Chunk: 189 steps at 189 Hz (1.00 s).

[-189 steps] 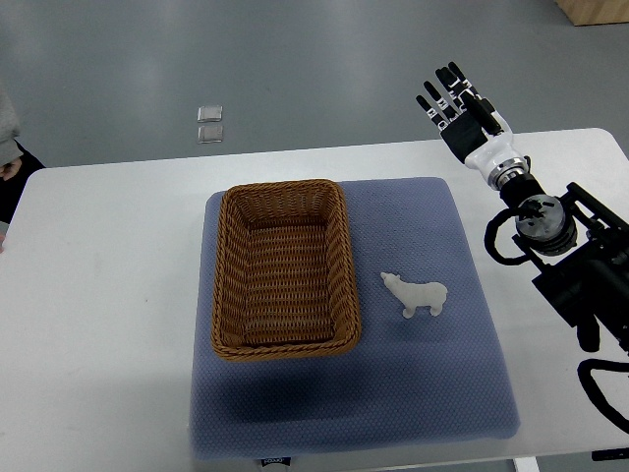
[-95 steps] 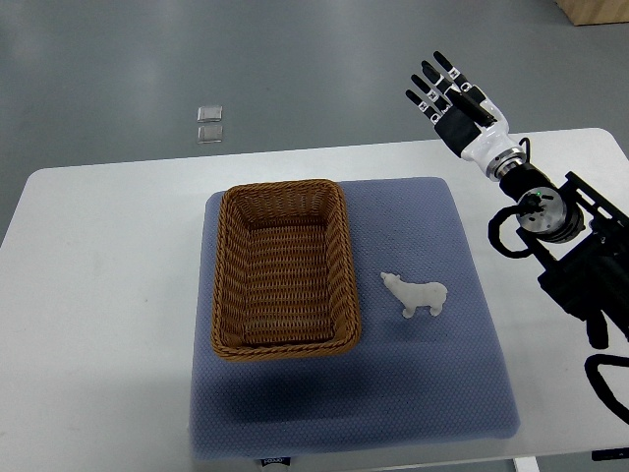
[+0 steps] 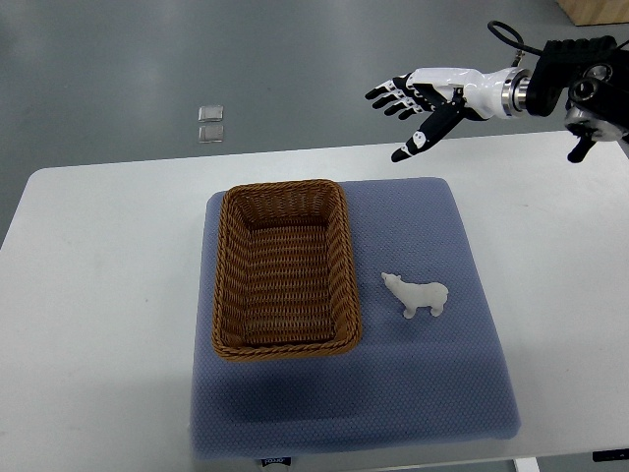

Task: Place white bear in brown basket with right hand
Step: 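Swing the right hand over the table toward the white bear figurine, then lower the right hand onto the white bear and close fingers around it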

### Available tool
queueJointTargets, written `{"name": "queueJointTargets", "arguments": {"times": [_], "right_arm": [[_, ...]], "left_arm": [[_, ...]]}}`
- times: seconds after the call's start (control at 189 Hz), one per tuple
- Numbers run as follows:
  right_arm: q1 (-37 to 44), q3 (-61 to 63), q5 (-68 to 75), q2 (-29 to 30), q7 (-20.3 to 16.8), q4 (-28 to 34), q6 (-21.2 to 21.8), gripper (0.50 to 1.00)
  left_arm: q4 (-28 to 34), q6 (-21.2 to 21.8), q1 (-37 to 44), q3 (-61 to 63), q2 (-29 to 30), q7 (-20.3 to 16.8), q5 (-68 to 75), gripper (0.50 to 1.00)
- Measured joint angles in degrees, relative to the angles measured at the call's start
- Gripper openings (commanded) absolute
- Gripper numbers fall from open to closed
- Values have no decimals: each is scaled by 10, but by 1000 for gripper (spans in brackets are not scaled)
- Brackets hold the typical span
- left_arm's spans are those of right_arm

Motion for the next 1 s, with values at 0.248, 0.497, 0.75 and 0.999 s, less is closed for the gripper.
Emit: {"name": "queueJointTargets", "arguments": {"times": [0.248,0.497,0.75,0.999], "right_arm": [[162,-153,11,-70,-45,161,34,924],[177,-184,84,-107,-89,216,40,924],[119,-178,88,-131,-88,238,0,924],[29,-144,86,-129,-76,256,-53,921]], "left_arm": [[-7,0,-1,0,0,0,0,1000],[-7,0,-1,0,0,0,-1,1000],[-7,0,-1,0,0,0,0,1000],[-6,0,-3,1,0,0,0,1000]]}}
